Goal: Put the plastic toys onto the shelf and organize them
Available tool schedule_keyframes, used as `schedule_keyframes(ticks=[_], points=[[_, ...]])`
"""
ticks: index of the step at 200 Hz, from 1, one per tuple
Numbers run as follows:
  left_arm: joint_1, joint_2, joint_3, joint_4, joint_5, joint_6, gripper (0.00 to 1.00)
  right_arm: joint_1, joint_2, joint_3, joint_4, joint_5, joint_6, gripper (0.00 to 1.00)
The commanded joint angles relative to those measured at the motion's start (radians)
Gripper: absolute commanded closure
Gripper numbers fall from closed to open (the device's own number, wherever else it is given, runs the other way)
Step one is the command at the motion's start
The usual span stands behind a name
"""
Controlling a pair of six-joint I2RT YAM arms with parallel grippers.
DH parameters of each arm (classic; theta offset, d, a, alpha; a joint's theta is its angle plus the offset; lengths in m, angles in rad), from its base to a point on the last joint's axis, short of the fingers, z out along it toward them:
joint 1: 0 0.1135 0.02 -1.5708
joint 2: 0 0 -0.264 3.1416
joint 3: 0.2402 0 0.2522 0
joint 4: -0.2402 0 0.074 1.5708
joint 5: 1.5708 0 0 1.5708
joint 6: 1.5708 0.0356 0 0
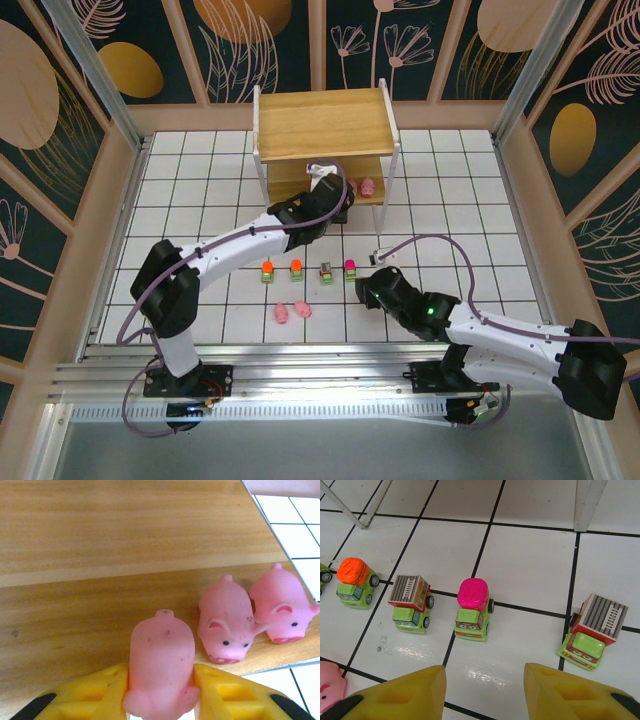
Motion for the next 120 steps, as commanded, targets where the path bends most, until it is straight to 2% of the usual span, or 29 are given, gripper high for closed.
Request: schedule_keyframes(ticks=[1,120], points=[[0.011,0.027,0.039,0.026,0.014,0.015,0.66,-0.007,-0.014,-0.014,0.018,0.003,-0.004,0.54],[0.027,0.053,0.051,0.036,0.029,0.014,0.63,-0.008,-0.019,-0.017,0.021,0.000,-0.006,0.54]])
